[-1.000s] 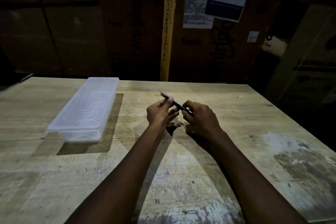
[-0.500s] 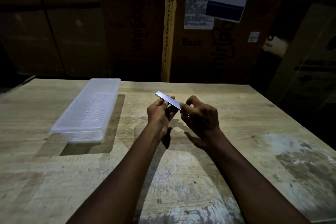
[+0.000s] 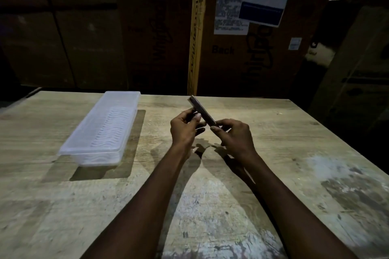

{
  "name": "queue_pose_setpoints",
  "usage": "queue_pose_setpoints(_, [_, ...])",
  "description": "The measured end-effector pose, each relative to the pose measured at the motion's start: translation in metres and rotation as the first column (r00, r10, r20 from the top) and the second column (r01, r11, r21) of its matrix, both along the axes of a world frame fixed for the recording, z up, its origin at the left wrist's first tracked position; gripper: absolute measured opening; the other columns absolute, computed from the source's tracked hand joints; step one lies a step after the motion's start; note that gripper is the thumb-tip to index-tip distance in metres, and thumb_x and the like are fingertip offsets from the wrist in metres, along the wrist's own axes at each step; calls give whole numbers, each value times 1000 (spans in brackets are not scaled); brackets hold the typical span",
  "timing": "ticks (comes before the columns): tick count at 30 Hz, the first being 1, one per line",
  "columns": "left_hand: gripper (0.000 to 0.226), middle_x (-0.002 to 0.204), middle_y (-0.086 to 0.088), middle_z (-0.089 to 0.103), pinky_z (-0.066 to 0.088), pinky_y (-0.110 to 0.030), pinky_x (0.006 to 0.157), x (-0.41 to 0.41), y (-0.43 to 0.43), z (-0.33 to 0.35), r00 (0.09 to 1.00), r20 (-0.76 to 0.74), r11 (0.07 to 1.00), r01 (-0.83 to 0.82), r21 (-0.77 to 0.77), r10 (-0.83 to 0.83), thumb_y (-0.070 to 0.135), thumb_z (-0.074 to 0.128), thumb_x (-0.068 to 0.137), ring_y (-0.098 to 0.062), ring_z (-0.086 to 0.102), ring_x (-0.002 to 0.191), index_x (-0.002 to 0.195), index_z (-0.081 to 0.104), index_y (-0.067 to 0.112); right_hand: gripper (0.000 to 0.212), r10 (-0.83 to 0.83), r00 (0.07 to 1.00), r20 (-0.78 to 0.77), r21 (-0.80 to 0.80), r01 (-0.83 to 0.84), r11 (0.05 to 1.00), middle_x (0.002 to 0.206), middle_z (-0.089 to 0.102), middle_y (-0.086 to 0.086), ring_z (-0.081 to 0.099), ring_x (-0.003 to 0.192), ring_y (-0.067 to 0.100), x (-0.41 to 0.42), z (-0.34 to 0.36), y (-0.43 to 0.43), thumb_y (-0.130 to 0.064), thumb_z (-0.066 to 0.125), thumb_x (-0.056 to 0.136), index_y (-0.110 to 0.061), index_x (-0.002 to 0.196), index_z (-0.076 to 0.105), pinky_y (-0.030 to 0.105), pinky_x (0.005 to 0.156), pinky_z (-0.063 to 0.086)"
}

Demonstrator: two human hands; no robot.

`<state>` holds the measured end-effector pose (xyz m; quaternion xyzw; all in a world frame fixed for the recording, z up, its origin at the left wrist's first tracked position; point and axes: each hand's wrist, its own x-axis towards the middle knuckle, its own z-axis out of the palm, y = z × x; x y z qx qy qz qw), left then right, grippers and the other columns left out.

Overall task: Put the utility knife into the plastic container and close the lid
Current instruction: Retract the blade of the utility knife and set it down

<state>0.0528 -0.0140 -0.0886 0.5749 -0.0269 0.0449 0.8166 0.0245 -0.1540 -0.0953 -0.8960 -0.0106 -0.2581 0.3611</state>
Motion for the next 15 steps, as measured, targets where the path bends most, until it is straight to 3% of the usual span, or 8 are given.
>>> queue_pose_setpoints(2, [30,100,-9,71,60,-28,67,1,1,-5,997,59,978,-53,201,42,10,60,87,-23,71,79,117,62,12,15,-23,996,-90,125,34,992,74,72,-5,69,64,14,2,1,-3,-34,72,83,-24,93,77,44,63,60])
queue_pose_setpoints(4, [27,99,-4,75,59,-35,76,3,2,-12,975,190,857,-193,478,114,17,61,83,-19,71,82,110,67,20,13,-106,984,-140,158,128,979,72,74,-1,69,68,17,4,2,-9,-34,72,81,-23,83,77,42,66,59])
queue_pose_setpoints(6, [26,98,2,76,57,-40,82,2,3,-16,960,254,731,-256,632,117,23,60,81,-15,70,85,105,69,27,18,-196,961,-194,109,220,969,73,74,1,70,71,19,3,1,-16,-37,71,81,-20,83,78,39,68,59])
queue_pose_setpoints(10, [26,101,8,75,47,-45,91,-2,3,-16,956,277,592,-277,757,93,30,56,80,-16,67,92,103,68,31,21,-316,909,-270,-68,310,948,73,72,1,65,66,18,1,-4,-22,-36,69,84,-17,87,78,31,60,55])
queue_pose_setpoints(15, [24,101,9,74,33,-39,88,-5,3,-15,955,283,575,-282,768,91,31,54,83,-17,65,95,103,68,29,24,-404,859,-313,-159,372,914,78,71,5,65,70,24,0,-7,-26,-40,70,83,-17,87,76,29,58,47])
